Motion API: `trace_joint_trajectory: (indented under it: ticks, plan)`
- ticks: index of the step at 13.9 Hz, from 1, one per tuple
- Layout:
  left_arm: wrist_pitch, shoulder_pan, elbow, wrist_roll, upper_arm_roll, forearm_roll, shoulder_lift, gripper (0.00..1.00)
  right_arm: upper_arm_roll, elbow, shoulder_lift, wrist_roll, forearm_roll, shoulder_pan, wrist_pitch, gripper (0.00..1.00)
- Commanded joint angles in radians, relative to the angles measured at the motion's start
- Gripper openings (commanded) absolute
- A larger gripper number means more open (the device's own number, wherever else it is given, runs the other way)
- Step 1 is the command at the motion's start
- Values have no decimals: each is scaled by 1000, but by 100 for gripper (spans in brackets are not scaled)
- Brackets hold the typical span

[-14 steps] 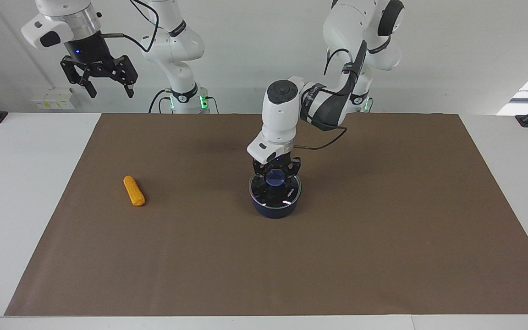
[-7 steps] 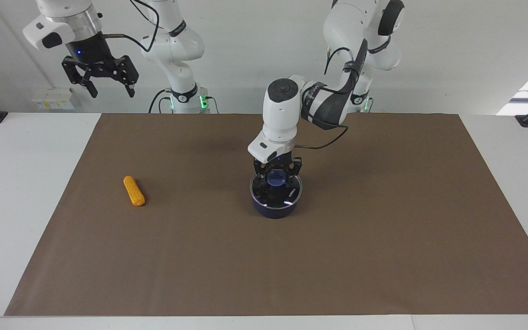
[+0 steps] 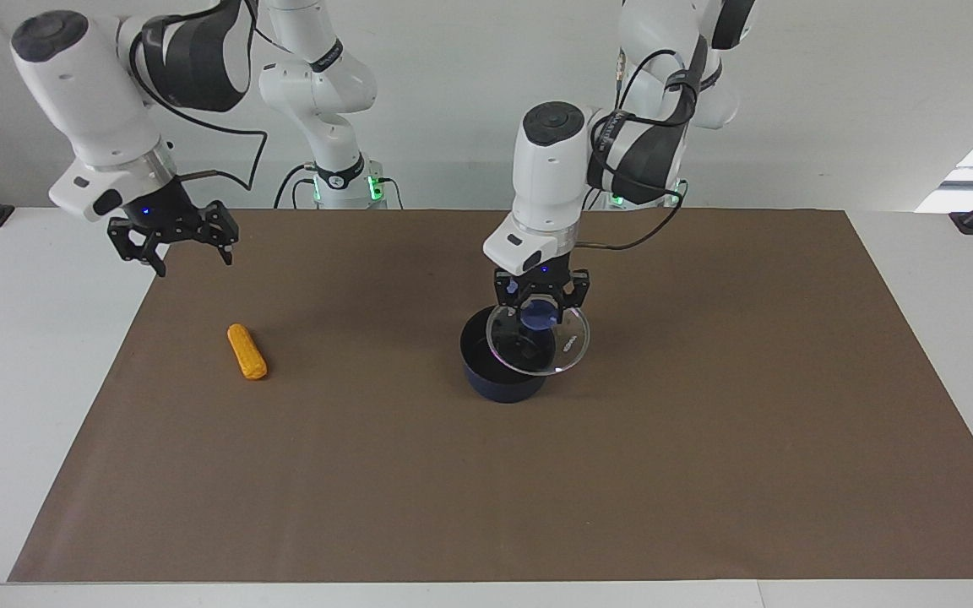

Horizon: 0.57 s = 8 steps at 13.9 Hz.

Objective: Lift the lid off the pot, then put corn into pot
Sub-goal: 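Lift the lid off with the left gripper while the right gripper reaches the corn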

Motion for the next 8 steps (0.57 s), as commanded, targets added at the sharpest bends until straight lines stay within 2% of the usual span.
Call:
trace_joint_trajectory:
  ticks: [1,3,5,6,8]
  plan:
    - [-16,100,-84,150,-6,7,-88,0,4,-68,74,-171,-1,-11,123,100]
    - [-7,158,-156,248,-8,6,-137,0,4,-189,74,-260,-1,-11,268,100]
    - [-4,221,-193,322,-8,3,-161,0,4,-266,97,-297,-1,-15,384,100]
    - [-4,255,-212,380,-8,-2,-180,0,4,-291,111,-334,-1,-30,437,100]
    - [-4,335,-239,501,-8,-26,-201,0,4,-306,152,-377,-1,-35,470,100]
